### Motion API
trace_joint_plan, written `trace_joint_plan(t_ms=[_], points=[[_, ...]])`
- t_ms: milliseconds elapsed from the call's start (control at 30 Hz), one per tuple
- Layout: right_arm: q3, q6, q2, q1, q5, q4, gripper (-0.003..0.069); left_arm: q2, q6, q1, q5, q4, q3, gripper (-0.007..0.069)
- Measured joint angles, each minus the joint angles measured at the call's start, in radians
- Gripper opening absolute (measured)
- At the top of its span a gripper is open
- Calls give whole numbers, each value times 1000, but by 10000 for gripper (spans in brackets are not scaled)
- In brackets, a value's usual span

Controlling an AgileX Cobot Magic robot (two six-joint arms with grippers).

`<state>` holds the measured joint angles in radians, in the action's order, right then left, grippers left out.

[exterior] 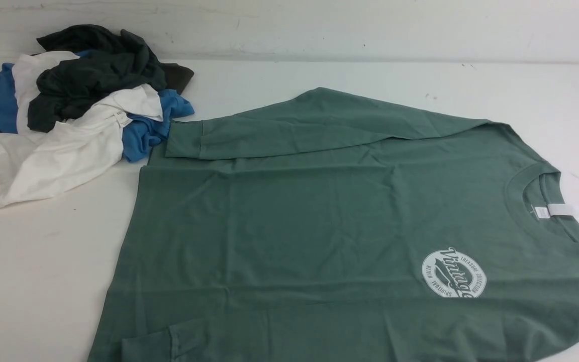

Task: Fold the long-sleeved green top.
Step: Use the left arm to clamp the cuff closest to it

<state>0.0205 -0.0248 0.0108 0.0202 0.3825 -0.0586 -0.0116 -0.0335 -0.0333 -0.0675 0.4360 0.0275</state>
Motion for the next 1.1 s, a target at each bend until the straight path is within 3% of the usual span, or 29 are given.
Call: trace_joint_plan(t_ms=[133, 267, 400, 467, 533, 567, 767, 900, 967, 1100], points=[[0, 8, 0, 0, -13, 24, -15, 0, -34, 0, 133, 85, 0, -4], [9, 73, 0, 0, -110, 181, -15, 0, -113, 0, 277, 133, -29, -4], [9, 164, 0, 0, -266, 368, -15, 0, -127, 0, 214, 114, -142, -4], [9, 198, 0, 0, -367, 491, -15, 16, -109, 0, 19, 67, -282, -4], [9, 201, 0, 0, -402, 524, -15, 42, -99, 0, -66, 52, -334, -4], [9, 201, 0, 0, -437, 560, -15, 113, -77, 0, -220, 29, -419, -4], [9, 202, 0, 0, -461, 583, -15, 463, 23, 0, -794, -25, -546, -4], [9, 222, 0, 0, -471, 600, -15, 697, 153, 0, -955, -61, -547, -4], [8, 232, 0, -5, -455, 618, -15, 805, 210, 0, -962, -77, -547, -4], [-81, 208, 0, -31, -186, 610, -15, 910, 243, 0, -953, -82, -549, -4]])
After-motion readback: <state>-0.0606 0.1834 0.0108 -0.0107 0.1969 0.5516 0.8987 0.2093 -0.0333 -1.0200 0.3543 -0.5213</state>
